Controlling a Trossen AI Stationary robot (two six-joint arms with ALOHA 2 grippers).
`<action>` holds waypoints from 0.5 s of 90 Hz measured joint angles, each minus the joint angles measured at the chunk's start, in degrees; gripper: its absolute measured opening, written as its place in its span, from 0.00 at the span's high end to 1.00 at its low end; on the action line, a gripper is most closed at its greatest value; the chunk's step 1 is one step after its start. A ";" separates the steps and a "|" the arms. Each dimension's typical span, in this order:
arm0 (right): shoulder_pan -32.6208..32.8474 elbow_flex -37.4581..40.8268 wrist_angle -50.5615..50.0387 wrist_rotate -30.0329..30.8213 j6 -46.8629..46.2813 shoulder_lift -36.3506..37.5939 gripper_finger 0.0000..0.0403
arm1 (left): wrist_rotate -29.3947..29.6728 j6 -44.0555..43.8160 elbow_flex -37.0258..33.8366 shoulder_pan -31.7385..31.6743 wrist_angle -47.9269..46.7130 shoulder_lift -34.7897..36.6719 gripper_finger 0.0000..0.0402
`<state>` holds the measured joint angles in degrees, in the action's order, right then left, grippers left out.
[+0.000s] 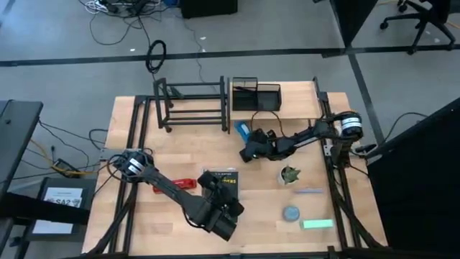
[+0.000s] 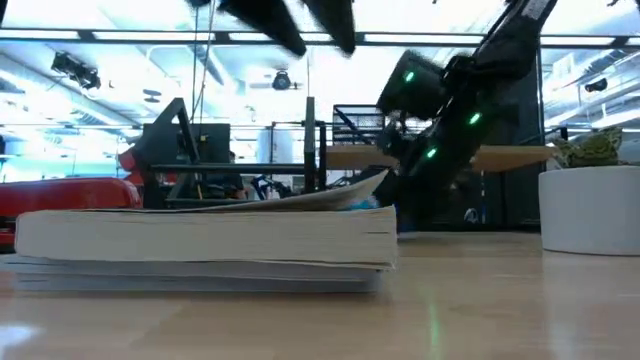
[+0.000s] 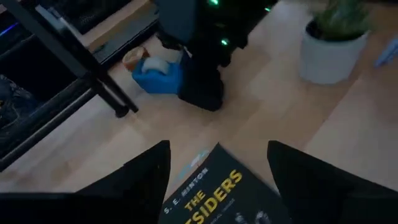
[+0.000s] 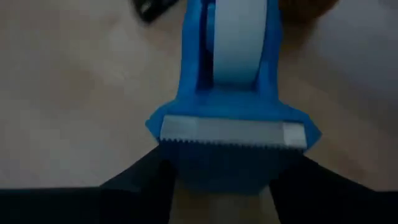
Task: Stock shelves
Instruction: Remove the blue tape dispenser from under the shelf
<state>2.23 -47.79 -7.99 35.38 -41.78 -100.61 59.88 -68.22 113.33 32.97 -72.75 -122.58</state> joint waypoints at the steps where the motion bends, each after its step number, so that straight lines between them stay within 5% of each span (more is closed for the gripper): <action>1: 0.55 0.00 -1.03 -0.05 0.00 0.59 0.57 | 0.12 0.37 0.57 0.03 -0.25 0.00 0.38; 27: 22.89 -0.55 -9.77 -5.38 -0.73 15.09 0.57 | 5.62 16.94 17.62 4.86 -0.92 0.02 0.38; 45: 32.62 -11.48 -8.13 -6.89 0.18 11.20 0.57 | 8.28 30.66 20.12 10.50 8.78 3.43 0.38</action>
<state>34.85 -59.27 -16.12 28.49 -41.60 -89.41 68.16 -37.56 133.45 43.47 -63.97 -119.15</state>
